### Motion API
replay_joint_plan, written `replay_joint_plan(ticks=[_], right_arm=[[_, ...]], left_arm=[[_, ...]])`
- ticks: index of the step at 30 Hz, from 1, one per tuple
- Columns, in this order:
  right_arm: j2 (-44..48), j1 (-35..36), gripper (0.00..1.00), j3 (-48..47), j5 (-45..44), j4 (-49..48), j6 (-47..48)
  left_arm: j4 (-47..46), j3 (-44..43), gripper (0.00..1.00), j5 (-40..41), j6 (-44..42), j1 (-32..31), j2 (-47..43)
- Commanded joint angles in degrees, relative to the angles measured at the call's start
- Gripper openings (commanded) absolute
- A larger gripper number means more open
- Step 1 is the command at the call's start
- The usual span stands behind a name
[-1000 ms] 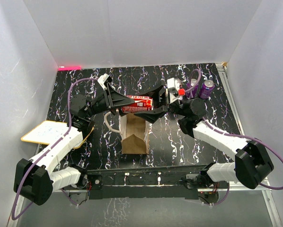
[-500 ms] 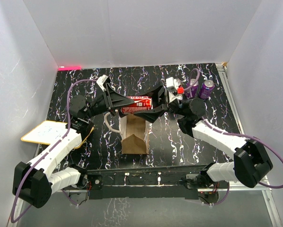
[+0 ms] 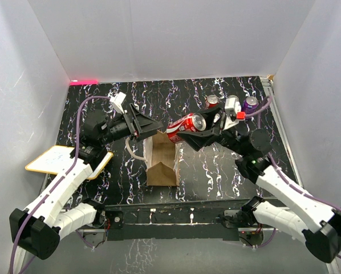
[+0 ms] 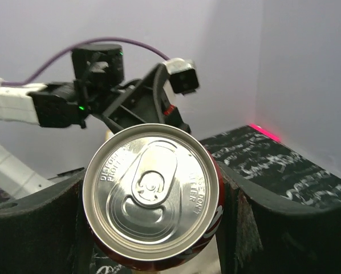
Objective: Take the beverage out of the canvas bag
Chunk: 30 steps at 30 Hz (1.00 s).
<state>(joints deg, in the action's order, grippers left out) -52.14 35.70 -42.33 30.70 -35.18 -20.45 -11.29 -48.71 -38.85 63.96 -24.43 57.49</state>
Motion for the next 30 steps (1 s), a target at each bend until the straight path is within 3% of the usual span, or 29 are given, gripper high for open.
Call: replay_joint_plan(ticks=[1, 9, 16, 21, 25, 30], right_arm=[[7.91, 0.18, 0.08, -3.35, -14.67, 19.08, 8.29], [12.03, 0.15, 0.08, 1.2, -54.99, 44.37, 4.67], [11.46, -2.22, 0.08, 13.26, -70.09, 34.99, 6.57], [4.75, -12.67, 0.08, 19.66, -67.18, 17.35, 13.27], [-2.01, -25.91, 0.08, 21.78, -49.53, 4.18, 14.97], [-13.79, -34.87, 0.08, 23.47, -35.48, -12.09, 17.62]], left_arm=[[13.77, -6.6, 0.97, 6.37, -13.44, 0.34, -2.45], [19.27, -11.57, 0.97, 11.12, -20.94, 0.35, -2.43], [21.8, -12.55, 0.97, 13.3, -23.21, 0.34, -4.06], [22.83, -11.93, 0.97, 13.8, -23.23, 0.34, -5.44], [23.98, -11.91, 0.97, 14.2, -23.42, 0.34, -6.6], [26.0, -12.39, 0.97, 15.22, -24.83, 0.35, -7.54]])
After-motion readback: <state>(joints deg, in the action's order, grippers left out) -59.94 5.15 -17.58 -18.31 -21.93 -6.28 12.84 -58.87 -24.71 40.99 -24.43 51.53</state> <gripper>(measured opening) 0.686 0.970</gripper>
